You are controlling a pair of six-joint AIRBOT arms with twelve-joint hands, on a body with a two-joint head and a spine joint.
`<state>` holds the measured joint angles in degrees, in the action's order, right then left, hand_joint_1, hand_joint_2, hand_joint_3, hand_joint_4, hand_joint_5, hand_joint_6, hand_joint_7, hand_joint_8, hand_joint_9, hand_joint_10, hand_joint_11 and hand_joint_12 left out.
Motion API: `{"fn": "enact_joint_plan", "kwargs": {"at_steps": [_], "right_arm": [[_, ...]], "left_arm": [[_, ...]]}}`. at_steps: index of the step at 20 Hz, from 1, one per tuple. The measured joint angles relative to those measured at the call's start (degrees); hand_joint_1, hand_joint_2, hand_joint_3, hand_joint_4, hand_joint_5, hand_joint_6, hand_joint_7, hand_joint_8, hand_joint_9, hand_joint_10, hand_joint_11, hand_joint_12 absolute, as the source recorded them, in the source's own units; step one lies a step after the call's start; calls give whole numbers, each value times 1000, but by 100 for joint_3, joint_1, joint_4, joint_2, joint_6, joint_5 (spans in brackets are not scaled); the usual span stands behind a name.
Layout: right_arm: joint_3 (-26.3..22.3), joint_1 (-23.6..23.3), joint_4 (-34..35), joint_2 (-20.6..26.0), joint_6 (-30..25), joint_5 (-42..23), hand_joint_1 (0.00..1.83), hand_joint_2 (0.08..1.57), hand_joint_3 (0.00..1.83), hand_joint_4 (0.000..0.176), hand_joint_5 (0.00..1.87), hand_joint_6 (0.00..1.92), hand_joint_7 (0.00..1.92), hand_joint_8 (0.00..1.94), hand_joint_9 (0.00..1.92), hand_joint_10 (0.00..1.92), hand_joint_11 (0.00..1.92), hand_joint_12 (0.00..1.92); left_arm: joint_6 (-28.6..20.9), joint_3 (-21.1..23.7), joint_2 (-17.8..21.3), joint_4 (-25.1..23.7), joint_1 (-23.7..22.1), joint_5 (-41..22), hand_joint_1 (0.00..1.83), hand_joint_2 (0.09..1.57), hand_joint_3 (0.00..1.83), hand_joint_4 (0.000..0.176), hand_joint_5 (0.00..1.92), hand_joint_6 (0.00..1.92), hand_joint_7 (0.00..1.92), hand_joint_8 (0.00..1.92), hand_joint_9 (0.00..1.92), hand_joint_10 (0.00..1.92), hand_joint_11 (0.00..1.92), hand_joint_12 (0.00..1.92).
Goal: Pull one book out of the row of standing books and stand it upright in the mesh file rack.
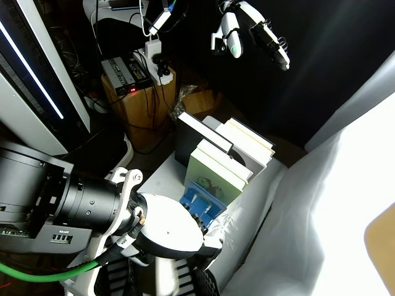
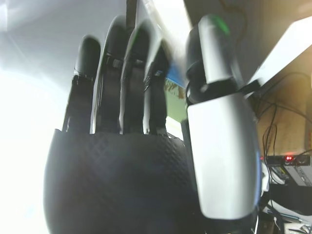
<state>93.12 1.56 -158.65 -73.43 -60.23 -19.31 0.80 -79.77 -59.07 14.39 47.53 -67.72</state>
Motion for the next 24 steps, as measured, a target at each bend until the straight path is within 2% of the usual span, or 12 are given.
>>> {"fn": "enact_joint_plan", "kwargs": {"at_steps": [5, 6, 8, 12, 15, 16, 18, 20, 21, 22, 23, 24], "right_arm": [[-15, 83, -48, 2, 0, 20, 1054, 1076, 0, 0, 121, 47, 74, 0, 12, 260, 0, 879], [-55, 83, -61, 9, -2, 68, 981, 1011, 0, 15, 23, 9, 14, 0, 2, 51, 0, 423], [-203, 83, -61, 48, -114, 146, 843, 1002, 0, 0, 0, 0, 0, 0, 0, 1, 0, 16], [-597, 35, 42, 354, -181, 208, 313, 1209, 37, 0, 0, 0, 0, 0, 0, 0, 0, 0], [-852, -210, 511, 664, -74, 212, 200, 1261, 37, 0, 0, 0, 0, 0, 0, 0, 0, 0], [-933, -227, 1683, 804, 765, 306, 228, 1270, 34, 0, 0, 0, 0, 0, 0, 0, 0, 0], [-938, -234, 2973, 835, 1318, 127, 52, 1275, 26, 51, 0, 0, 0, 0, 0, 0, 0, 0], [-916, -232, 4806, 903, 2243, -254, 94, 1296, 26, 40, 0, 0, 0, 0, 0, 0, 0, 0], [-916, -195, 5563, 935, 2592, -313, 94, 1300, 25, 8, 0, 0, 0, 0, 0, 0, 37, 18], [-916, -105, 6277, 990, 2927, -415, 98, 1301, 22, 26, 0, 0, 0, 0, 0, 0, 19, 14], [-916, 15, 6738, 1051, 3193, -533, 115, 1258, 1, 109, 0, 0, 0, 0, 0, 0, 3, 2], [-953, 157, 7250, 1141, 3421, -682, 100, 1254, 0, 122, 0, 0, 0, 0, 0, 0, 0, 0]], "left_arm": [[-2, -9, 0, 50, 55, -28, 688, 1371, 0, 0, 41, 1, 12, 2, 0, 0, 0, 0], [-2, -9, 0, 44, 55, -35, 683, 1368, 0, 0, 38, 0, 6, 0, 0, 0, 0, 0], [-2, -9, 0, 44, 55, -46, 671, 1368, 0, 0, 33, 0, 6, 2, 0, 0, 0, 0], [-2, -2, 0, 55, 55, -46, 605, 1381, 4, 0, 17, 1, 0, 0, 0, 0, 0, 0], [-2, 33, 0, 35, 22, -57, 601, 1388, 3, 0, 22, 1, 0, 0, 0, 0, 0, 0], [0, 37, 0, -31, 17, -63, 589, 1389, 3, 0, 21, 0, 0, 0, 0, 0, 0, 0], [0, 42, 0, -33, -11, -46, 490, 1408, 8, 0, 1, 0, 0, 0, 0, 0, 0, 0], [2, 57, 0, -48, -81, -48, 466, 1419, 8, 0, 0, 0, 0, 0, 0, 0, 0, 0], [-2, 57, 0, -98, -116, -48, 462, 1417, 7, 0, 0, 0, 0, 0, 0, 0, 0, 0], [-2, 57, 0, -201, -166, -46, 418, 1422, 7, 4, 0, 0, 0, 0, 0, 0, 0, 0], [-2, 57, 0, -293, -170, -50, 338, 1428, 9, 18, 0, 0, 0, 0, 0, 0, 0, 0], [2, 70, 0, -382, -199, -26, 296, 1433, 9, 35, 0, 0, 0, 0, 0, 0, 0, 0]]}}
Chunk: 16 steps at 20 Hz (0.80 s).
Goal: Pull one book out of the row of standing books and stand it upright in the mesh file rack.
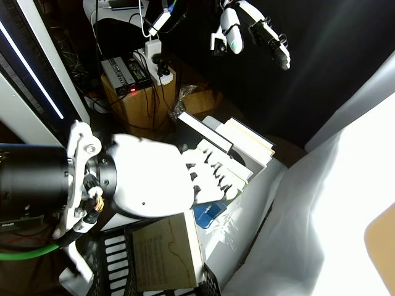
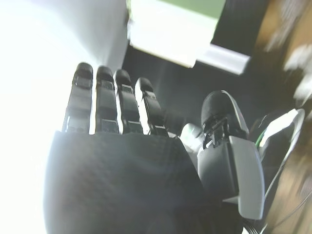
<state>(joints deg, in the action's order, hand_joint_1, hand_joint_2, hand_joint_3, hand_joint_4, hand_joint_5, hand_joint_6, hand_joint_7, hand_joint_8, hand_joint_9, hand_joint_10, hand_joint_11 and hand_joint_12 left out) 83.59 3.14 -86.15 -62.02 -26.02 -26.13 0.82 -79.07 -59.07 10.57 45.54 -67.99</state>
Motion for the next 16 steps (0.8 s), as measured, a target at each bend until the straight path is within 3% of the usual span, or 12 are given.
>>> {"fn": "enact_joint_plan", "kwargs": {"at_steps": [1, 2, 4, 5, 6, 7, 8, 9, 10, 11, 14, 16], "right_arm": [[-52, 101, 391, 83, 221, -70, 44, 1273, 7, 86, 0, 0, 0, 0, 0, 0, 0, 0], [-186, 339, 1405, 267, 817, -197, 8, 1290, 14, 93, 0, 0, 0, 0, 0, 0, 0, 0], [-402, 728, 2774, 485, 1526, -466, 42, 1327, 24, 75, 0, 0, 0, 0, 0, 0, 0, 0], [-481, 949, 3279, 555, 1818, -627, 23, 1333, 22, 23, 0, 0, 0, 0, 0, 0, 0, 0], [-575, 1211, 3812, 627, 2114, -800, 17, 1336, 21, 0, 0, 0, 0, 0, 0, 0, 0, 0], [-688, 1530, 4395, 691, 2448, -997, 113, 1288, 0, 20, 0, 0, 0, 0, 0, 0, 0, 0], [-776, 1709, 4774, 743, 2603, -1154, 222, 1297, 0, 26, 0, 0, 0, 0, 0, 0, 0, 0], [-894, 1945, 5239, 815, 2806, -1410, 229, 1309, 4, 25, 0, 0, 0, 0, 0, 0, 0, 0], [-977, 2133, 5584, 870, 2983, -1676, 178, 1334, 15, 7, 0, 0, 0, 0, 0, 0, 0, 0], [-1051, 2299, 5840, 911, 3121, -1856, 146, 1344, 17, 4, 0, 0, 0, 0, 0, 0, 0, 0], [-1279, 2874, 6564, 1023, 3469, -2304, 141, 1328, 7, 0, 0, 0, 0, 0, 0, 0, 0, 0], [-1392, 3139, 6977, 1086, 3663, -2636, 119, 1344, 11, 0, 0, 0, 0, 0, 0, 0, 0, 0]], "left_arm": [[-2, 20, -4, -57, -39, 52, 274, 1439, 9, 45, 0, 0, 0, 0, 0, 0, 0, 0], [-2, 35, -9, -275, -109, 57, 257, 1438, 6, 59, 0, 0, 0, 0, 0, 0, 0, 0], [0, 57, -37, -551, -181, 46, 138, 1426, 1, 73, 0, 0, 0, 0, 0, 0, 0, 0], [-4, 59, -61, -658, -199, 50, 50, 1424, 2, 96, 0, 0, 0, 0, 0, 0, 0, 0], [-4, 105, -66, -769, -238, 116, 28, 1418, 0, 109, 0, 0, 0, 0, 0, 0, 0, 0], [-2, 116, -68, -988, -269, 162, 93, 1412, 0, 92, 0, 0, 0, 0, 0, 0, 0, 0], [-4, 118, -70, -1088, -299, 157, 124, 1415, 0, 69, 0, 0, 0, 0, 0, 0, 0, 0], [-2, 125, -72, -1143, -334, 160, 132, 1415, 0, 56, 0, 0, 0, 0, 0, 0, 0, 0], [-4, 129, -72, -1182, -341, 153, 143, 1410, 0, 41, 0, 0, 0, 0, 0, 0, 0, 0], [-2, 131, -72, -1241, -348, 157, 146, 1406, 0, 29, 0, 0, 0, 0, 0, 0, 0, 0], [-2, 177, -83, -1447, -385, 240, 140, 1383, 0, 28, 0, 0, 0, 0, 0, 0, 0, 0], [-2, 184, -87, -1545, -389, 247, 91, 1374, 0, 38, 0, 0, 0, 0, 0, 0, 0, 0]]}}
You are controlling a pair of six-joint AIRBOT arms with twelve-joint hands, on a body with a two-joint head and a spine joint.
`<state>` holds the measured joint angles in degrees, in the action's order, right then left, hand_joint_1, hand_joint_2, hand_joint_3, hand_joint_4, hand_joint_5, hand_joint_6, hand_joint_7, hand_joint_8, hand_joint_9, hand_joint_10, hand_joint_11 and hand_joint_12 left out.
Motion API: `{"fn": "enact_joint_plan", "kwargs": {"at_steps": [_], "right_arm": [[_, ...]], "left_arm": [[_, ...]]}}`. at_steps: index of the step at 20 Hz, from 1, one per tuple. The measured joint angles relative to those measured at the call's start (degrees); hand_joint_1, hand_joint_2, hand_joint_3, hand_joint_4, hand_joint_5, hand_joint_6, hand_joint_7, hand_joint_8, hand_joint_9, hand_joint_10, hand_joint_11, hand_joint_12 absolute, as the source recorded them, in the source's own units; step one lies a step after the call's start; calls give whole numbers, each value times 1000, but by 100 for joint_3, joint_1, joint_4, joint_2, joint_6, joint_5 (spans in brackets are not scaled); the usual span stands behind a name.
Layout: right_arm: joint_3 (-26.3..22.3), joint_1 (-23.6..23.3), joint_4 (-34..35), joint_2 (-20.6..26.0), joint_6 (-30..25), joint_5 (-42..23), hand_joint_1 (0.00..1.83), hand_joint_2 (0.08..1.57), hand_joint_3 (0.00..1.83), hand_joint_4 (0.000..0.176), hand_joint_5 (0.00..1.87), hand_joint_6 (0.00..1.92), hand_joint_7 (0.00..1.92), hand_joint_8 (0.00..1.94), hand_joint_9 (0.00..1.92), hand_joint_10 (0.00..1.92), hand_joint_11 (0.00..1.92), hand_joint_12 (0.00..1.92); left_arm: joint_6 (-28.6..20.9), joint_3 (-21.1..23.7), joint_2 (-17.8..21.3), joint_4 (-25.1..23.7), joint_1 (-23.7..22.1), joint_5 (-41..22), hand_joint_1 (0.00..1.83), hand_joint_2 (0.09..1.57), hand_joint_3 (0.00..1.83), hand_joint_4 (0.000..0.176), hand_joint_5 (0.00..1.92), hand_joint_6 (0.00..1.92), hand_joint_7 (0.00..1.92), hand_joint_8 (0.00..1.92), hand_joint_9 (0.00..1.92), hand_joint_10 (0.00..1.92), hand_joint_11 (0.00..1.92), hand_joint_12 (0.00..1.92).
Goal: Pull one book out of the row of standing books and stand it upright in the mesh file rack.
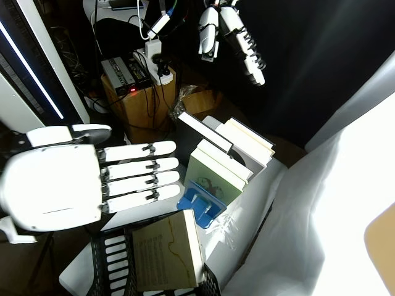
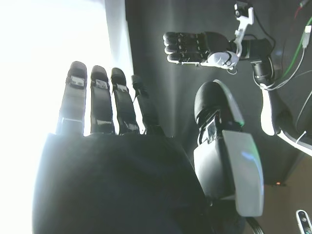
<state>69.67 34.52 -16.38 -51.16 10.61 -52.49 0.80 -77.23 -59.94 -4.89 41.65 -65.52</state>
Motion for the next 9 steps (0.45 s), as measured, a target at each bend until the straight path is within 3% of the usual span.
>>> {"fn": "enact_joint_plan", "kwargs": {"at_steps": [2, 3, 4, 7, 8, 9], "right_arm": [[-4, 79, 289, 11, 66, -190, 106, 1335, 4, 0, 0, 0, 0, 0, 0, 0, 0, 0], [-4, 79, 330, 11, 70, -232, 92, 1324, 0, 14, 0, 0, 0, 0, 0, 0, 26, 12], [-4, 79, 328, 11, 70, -273, 80, 1317, 0, 0, 0, 0, 0, 0, 0, 0, 4, 2], [-44, 153, 455, -116, 76, -334, 80, 1296, 0, 0, 0, 0, 0, 0, 0, 0, 0, 0], [-59, 284, 557, -164, 81, -422, 78, 1276, 0, 18, 0, 0, 0, 0, 0, 0, 0, 0], [-59, 402, 647, -199, 81, -476, 78, 1276, 0, 18, 0, 0, 0, 0, 0, 0, 0, 0]], "left_arm": [[-2, 35, 7, -39, 0, 59, 113, 1360, 0, 42, 0, 0, 0, 0, 0, 0, 0, 0], [-2, 68, 28, -63, 0, 92, 165, 1366, 0, 40, 0, 0, 0, 0, 0, 0, 0, 0], [-2, 90, 57, -153, -4, 136, 182, 1356, 0, 39, 0, 0, 0, 0, 0, 0, 0, 0], [-4, 166, 153, -256, -4, 249, 203, 1345, 0, 34, 0, 0, 0, 0, 0, 0, 0, 0], [-2, 166, 153, -240, -4, 236, 162, 1354, 0, 37, 0, 0, 0, 0, 0, 0, 0, 0], [-2, 166, 153, -243, -4, 245, 162, 1354, 0, 37, 0, 0, 0, 0, 0, 0, 0, 0]]}}
